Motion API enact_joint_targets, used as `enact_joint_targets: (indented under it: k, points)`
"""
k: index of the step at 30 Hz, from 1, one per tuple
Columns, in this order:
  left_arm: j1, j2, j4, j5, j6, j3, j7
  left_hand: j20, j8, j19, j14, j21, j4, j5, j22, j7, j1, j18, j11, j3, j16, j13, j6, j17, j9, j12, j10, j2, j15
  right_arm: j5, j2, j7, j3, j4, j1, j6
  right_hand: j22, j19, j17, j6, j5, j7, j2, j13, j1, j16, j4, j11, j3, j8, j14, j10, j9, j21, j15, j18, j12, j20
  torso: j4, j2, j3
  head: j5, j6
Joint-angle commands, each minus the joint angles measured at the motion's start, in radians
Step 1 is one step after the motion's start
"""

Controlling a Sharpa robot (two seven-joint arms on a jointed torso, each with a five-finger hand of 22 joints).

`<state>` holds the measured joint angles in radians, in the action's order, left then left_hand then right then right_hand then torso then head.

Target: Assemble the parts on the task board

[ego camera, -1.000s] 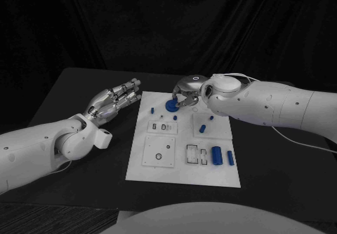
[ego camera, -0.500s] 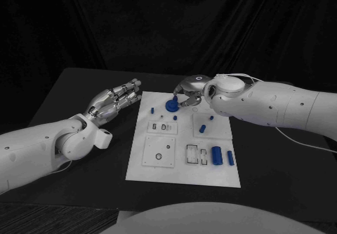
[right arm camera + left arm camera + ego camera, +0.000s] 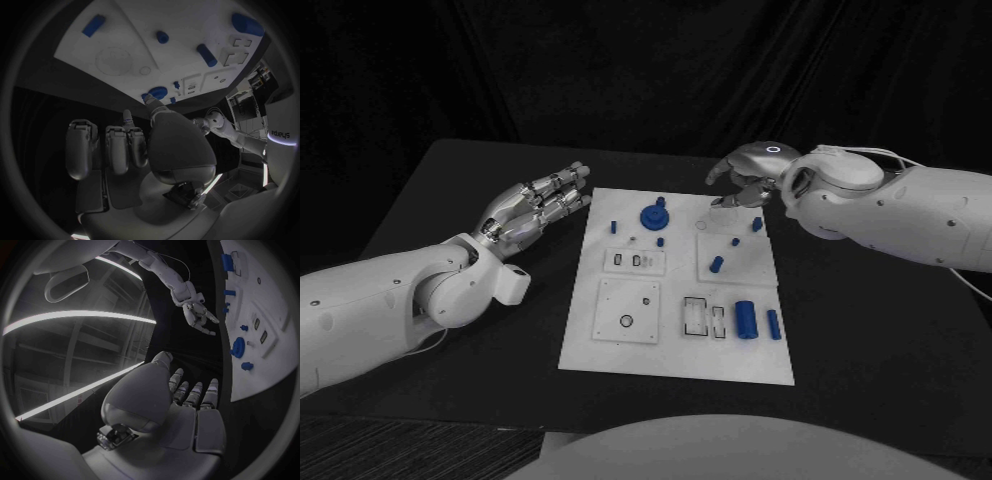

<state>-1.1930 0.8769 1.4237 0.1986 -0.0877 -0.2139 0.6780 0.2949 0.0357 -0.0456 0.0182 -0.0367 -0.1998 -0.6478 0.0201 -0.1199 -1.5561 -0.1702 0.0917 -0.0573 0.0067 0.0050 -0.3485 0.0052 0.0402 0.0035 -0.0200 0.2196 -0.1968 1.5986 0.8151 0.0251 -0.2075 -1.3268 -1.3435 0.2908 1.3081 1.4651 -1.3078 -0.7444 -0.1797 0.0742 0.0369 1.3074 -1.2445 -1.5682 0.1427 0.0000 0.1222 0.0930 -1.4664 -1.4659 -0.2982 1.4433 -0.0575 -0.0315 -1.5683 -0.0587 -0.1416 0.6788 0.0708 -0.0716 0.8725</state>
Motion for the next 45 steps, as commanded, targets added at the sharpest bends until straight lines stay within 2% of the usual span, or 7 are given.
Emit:
enact_joint_targets:
  k: [1,7,11,14,26,40,45]
  points:
    - [0.003,0.002,0.005,0.000,-0.007,0.001,0.056,-0.002,0.006,0.002,0.003,0.001,0.002,0.001,-0.001,-0.006,-0.001,0.007,0.007,0.006,0.000,0.000,-0.003,0.001,0.001,0.002,0.000,0.003,-0.006,0.007,0.043,-0.017,0.000,-0.026,0.000,0.072,0.196,0.021,-0.263,-0.009,0.026,0.000,0.006,0.263,0.015,-0.003,0.016,-0.012,-0.007,0.004,-0.104,-0.105,0.003,0.001,-0.009,-0.005,-0.002,0.011,-0.0004,-0.003,0.0017,0.000,0.000]
    - [0.005,0.008,0.008,0.000,-0.005,0.001,0.057,-0.002,0.006,0.002,0.003,0.001,0.002,0.001,-0.001,-0.006,-0.001,0.007,0.007,0.006,0.000,0.000,-0.003,0.001,0.001,0.002,0.000,0.003,-0.006,0.005,0.130,-0.040,-0.001,-0.056,0.019,0.127,0.203,0.030,-0.263,-0.031,0.041,-0.007,0.029,0.263,0.021,-0.003,0.043,-0.017,-0.020,0.011,-0.104,-0.105,0.006,0.013,-0.014,-0.002,-0.002,0.015,0.0013,-0.004,-0.0002,-0.005,0.000]
    - [0.006,0.011,0.010,0.000,-0.003,0.001,0.059,-0.002,0.006,0.001,0.003,0.001,0.002,0.001,-0.001,-0.006,-0.001,0.007,0.007,0.007,0.000,0.001,-0.003,0.002,0.001,0.002,-0.001,0.003,-0.007,0.004,0.166,-0.042,-0.001,-0.066,0.028,0.135,0.236,0.071,-0.263,-0.048,0.092,-0.012,0.071,0.263,0.013,-0.003,0.127,-0.025,-0.015,0.009,-0.104,-0.105,0.017,0.072,-0.022,0.015,-0.002,0.024,0.0021,-0.003,-0.0015,-0.006,0.000]
    - [0.007,0.010,0.009,0.000,-0.004,0.001,0.059,-0.002,0.006,0.001,0.003,0.001,0.002,0.001,-0.001,-0.006,-0.001,0.007,0.007,0.007,0.000,0.001,-0.003,0.002,0.001,0.002,-0.001,0.003,-0.007,0.004,0.184,-0.042,-0.001,-0.068,0.035,0.129,0.241,0.077,-0.263,-0.053,0.096,-0.016,0.080,0.263,0.013,-0.003,0.147,-0.028,-0.014,0.009,-0.104,-0.105,0.019,0.083,-0.025,0.018,-0.002,0.027,0.0027,-0.003,-0.0032,-0.010,0.000]
    - [0.013,0.006,0.004,0.000,-0.007,0.001,0.062,-0.002,0.006,0.001,0.003,0.000,0.003,0.000,-0.001,-0.006,-0.001,0.008,0.008,0.008,0.000,0.001,-0.002,0.001,0.001,0.002,0.000,0.003,-0.007,0.005,0.193,-0.053,-0.001,-0.033,0.081,0.125,0.245,0.082,-0.263,-0.061,0.066,-0.017,0.084,0.263,0.017,-0.003,0.149,-0.031,-0.007,0.008,-0.104,-0.105,0.026,0.089,-0.029,0.020,-0.002,0.032,0.0008,-0.003,-0.0013,-0.005,0.000]
    - [0.017,0.005,0.003,0.000,-0.011,0.001,0.061,-0.002,0.006,0.001,0.002,0.000,0.004,0.000,-0.001,-0.007,-0.002,0.008,0.008,0.010,0.000,0.000,0.000,0.001,0.001,0.002,0.000,0.003,-0.007,0.005,0.168,-0.048,-0.001,-0.002,0.101,0.128,0.214,0.037,-0.263,-0.073,0.022,-0.017,0.082,0.263,-0.018,-0.003,0.144,-0.029,0.006,0.008,-0.104,-0.105,0.031,0.017,-0.028,0.000,-0.002,0.030,-0.0003,-0.003,-0.0033,-0.012,0.000]
    - [0.018,0.006,0.003,0.000,-0.012,0.001,0.060,-0.002,0.006,0.001,0.002,0.000,0.004,0.000,-0.001,-0.007,-0.002,0.008,0.008,0.010,0.000,0.000,0.000,0.001,0.001,0.002,0.000,0.003,-0.007,0.005,0.162,-0.043,-0.001,0.005,0.109,0.123,0.215,0.038,-0.263,-0.073,0.016,-0.015,0.083,0.263,-0.039,-0.003,0.138,-0.028,0.009,0.007,-0.104,-0.105,0.032,0.017,-0.028,0.001,-0.002,0.030,-0.0005,-0.003,-0.0010,-0.012,0.000]
